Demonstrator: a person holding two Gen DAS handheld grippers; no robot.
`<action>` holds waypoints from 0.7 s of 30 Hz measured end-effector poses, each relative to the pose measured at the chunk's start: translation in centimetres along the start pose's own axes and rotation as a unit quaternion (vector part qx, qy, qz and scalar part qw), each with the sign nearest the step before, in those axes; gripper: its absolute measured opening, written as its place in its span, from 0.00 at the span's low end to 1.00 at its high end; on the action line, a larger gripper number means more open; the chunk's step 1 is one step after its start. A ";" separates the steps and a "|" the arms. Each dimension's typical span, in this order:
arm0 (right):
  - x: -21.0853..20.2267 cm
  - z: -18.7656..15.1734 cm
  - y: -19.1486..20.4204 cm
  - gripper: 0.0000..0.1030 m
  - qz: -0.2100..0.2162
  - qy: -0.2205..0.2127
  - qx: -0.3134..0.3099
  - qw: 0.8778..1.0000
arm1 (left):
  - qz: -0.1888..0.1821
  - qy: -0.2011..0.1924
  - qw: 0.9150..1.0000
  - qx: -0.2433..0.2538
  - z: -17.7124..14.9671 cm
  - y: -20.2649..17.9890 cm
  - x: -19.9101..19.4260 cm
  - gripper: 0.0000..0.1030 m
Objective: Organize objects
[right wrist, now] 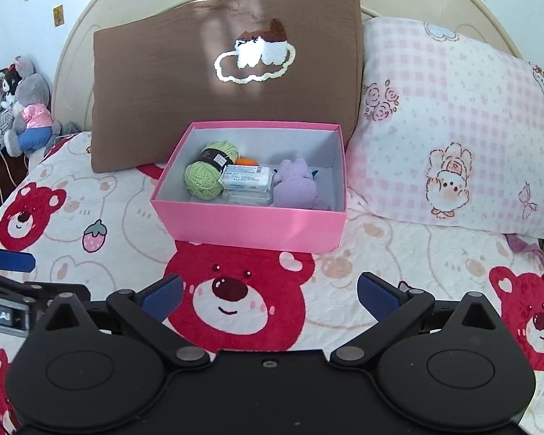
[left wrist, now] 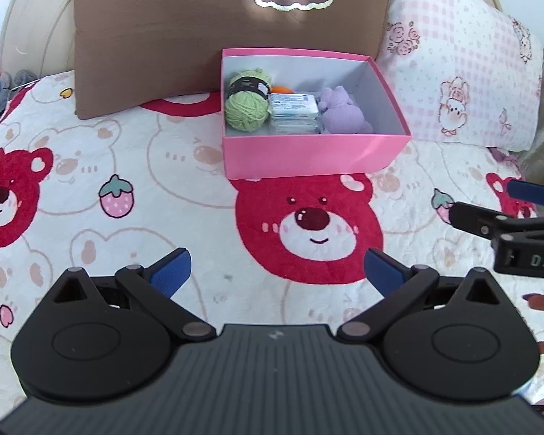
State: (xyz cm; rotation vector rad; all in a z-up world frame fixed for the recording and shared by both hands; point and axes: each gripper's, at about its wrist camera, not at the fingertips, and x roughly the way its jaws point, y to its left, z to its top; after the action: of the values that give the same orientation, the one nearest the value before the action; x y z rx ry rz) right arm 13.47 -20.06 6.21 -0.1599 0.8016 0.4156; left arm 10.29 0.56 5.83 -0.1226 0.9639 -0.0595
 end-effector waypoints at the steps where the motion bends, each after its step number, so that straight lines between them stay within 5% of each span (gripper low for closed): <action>1: 0.0 -0.1 0.1 1.00 -0.001 0.002 -0.004 1.000 | 0.002 0.001 1.000 0.001 -0.1 0.0 0.1 1.00; 21: -0.5 -1.4 1.7 1.00 -0.024 0.041 -0.042 0.998 | 0.030 0.014 0.999 -0.006 -0.3 0.6 0.7 1.00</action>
State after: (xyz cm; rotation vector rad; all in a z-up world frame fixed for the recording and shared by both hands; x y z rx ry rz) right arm 11.57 -19.08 5.64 -0.2756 0.8589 0.3996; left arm 10.44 1.06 5.02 -0.1038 0.9946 -0.0001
